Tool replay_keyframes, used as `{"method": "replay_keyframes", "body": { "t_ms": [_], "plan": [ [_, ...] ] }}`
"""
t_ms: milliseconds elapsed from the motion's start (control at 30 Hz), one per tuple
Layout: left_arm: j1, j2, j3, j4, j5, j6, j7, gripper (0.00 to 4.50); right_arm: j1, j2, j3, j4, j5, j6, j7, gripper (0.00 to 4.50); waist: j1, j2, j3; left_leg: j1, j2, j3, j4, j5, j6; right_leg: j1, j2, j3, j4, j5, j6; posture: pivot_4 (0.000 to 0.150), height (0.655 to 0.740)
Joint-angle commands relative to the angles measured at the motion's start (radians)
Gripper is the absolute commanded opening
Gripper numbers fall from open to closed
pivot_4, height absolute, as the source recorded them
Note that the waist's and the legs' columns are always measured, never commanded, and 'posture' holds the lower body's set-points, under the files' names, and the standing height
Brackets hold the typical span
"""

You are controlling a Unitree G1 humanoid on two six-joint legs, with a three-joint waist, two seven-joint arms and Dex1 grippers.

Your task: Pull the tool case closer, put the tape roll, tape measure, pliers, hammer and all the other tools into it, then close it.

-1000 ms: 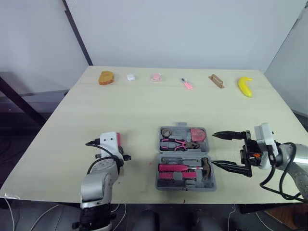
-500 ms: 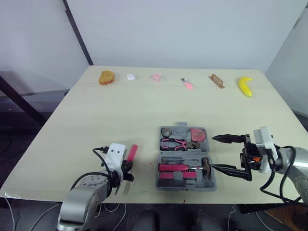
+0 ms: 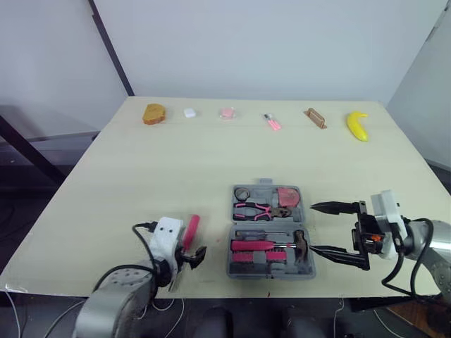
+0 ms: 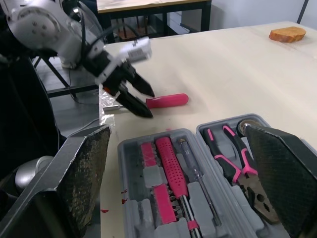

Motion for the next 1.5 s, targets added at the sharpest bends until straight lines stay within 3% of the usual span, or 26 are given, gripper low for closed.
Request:
{"method": "replay_keyframes", "body": {
  "t_ms": [33, 100, 200, 267, 367, 467, 567, 733, 933, 1233, 1400, 1500],
  "plan": [
    [0.005, 0.152, 0.090, -0.062, -0.102, -0.045, -0.201, 4.45, 0.005, 0.011, -0.012, -0.030, -0.001, -0.031, -0.011, 4.50, 0.001, 0.000, 0.000, 0.000, 0.000, 0.000, 0.000, 0.000, 0.000, 0.000, 0.000, 0.000, 0.000, 0.000, 0.000, 0.150, 0.7400],
    [0.008, 0.270, 0.128, -0.030, -0.147, -0.114, -0.360, 4.45, 0.005, 0.019, -0.008, -0.025, -0.005, -0.039, -0.015, 4.50, 0.004, -0.001, 0.001, 0.000, 0.000, 0.000, 0.000, 0.000, 0.000, 0.000, -0.001, -0.001, 0.000, -0.001, -0.002, 0.150, 0.7400],
    [0.006, 0.394, 0.156, 0.104, -0.163, -0.387, -0.656, 4.45, 0.007, 0.024, -0.008, -0.033, -0.004, -0.040, -0.024, 4.50, 0.004, 0.002, 0.003, 0.000, -0.001, 0.002, 0.000, 0.000, 0.000, 0.000, -0.003, -0.001, -0.001, -0.001, -0.002, 0.150, 0.7400],
    [-0.070, 0.514, 0.116, 0.264, -0.148, -0.502, -0.851, 4.45, 0.021, 0.017, -0.025, -0.063, 0.014, -0.026, -0.033, 4.50, 0.004, 0.003, 0.003, 0.000, -0.001, 0.003, 0.000, 0.000, 0.000, -0.001, -0.008, -0.001, -0.002, -0.001, -0.002, 0.150, 0.7400],
    [-0.219, 0.602, 0.027, 0.439, -0.140, -0.598, -1.034, 4.45, 0.046, 0.003, -0.049, -0.104, 0.041, -0.005, -0.047, 4.50, 0.019, 0.005, 0.006, -0.001, -0.001, 0.001, -0.001, 0.000, 0.000, -0.001, -0.006, -0.003, -0.001, -0.001, -0.002, 0.150, 0.7400],
    [-0.401, 0.671, -0.164, 0.644, -0.062, -0.893, -1.254, 4.45, 0.091, -0.011, -0.076, -0.150, 0.057, 0.008, -0.064, 4.50, 0.024, 0.006, 0.007, -0.001, -0.001, 0.003, 0.000, 0.000, 0.000, -0.002, -0.002, -0.001, -0.002, -0.001, -0.002, 0.150, 0.7400],
    [-0.569, 0.758, -0.435, 0.803, -0.061, -1.168, -1.291, 4.45, 0.115, -0.011, -0.090, -0.170, 0.057, 0.011, -0.088, 4.50, 0.023, 0.005, 0.008, -0.003, -0.001, 0.003, 0.000, 0.000, 0.000, -0.003, -0.001, -0.001, -0.004, -0.001, -0.001, 0.150, 0.7400],
    [-0.937, 0.657, -0.858, 1.122, 0.084, -1.696, -1.291, 4.45, 0.152, -0.006, -0.102, -0.205, 0.055, 0.011, -0.121, 4.50, 0.030, 0.004, 0.008, -0.008, -0.003, 0.004, 0.003, 0.000, 0.000, -0.004, 0.003, -0.003, -0.003, 0.001, 0.002, 0.150, 0.7400],
    [-1.177, 0.482, -1.126, 1.401, 0.180, -2.098, -1.291, 4.45, 0.183, -0.007, -0.120, -0.234, 0.058, 0.011, -0.147, 4.50, 0.024, 0.002, 0.010, -0.016, -0.003, 0.003, 0.006, 0.000, 0.000, -0.011, 0.004, -0.004, 0.000, 0.002, 0.003, 0.150, 0.7400],
    [-1.282, 0.280, -1.130, 1.665, 0.390, -2.405, -1.281, 4.45, 0.194, -0.013, -0.124, -0.250, 0.063, 0.012, -0.166, 4.50, 0.018, 0.001, 0.010, -0.016, -0.003, 0.003, 0.006, 0.000, 0.000, -0.011, 0.006, -0.003, 0.000, 0.002, 0.003, 0.150, 0.7400],
    [-1.294, 0.223, -1.113, 1.743, 0.598, -2.500, -1.159, 4.45, 0.200, -0.013, -0.126, -0.257, 0.063, 0.012, -0.176, 4.50, 0.024, 0.000, 0.011, -0.017, -0.003, 0.002, 0.007, 0.000, 0.000, -0.011, 0.006, -0.003, 0.000, 0.002, 0.003, 0.150, 0.7400],
    [-1.295, 0.204, -1.105, 1.774, 0.728, -2.516, -1.065, 3.58, 0.213, -0.012, -0.130, -0.267, 0.062, 0.010, -0.180, 4.50, 0.024, 0.000, 0.011, -0.017, -0.003, 0.002, 0.007, 0.000, 0.000, -0.011, 0.006, -0.003, 0.000, 0.002, 0.004, 0.150, 0.7400]
  ]
}}
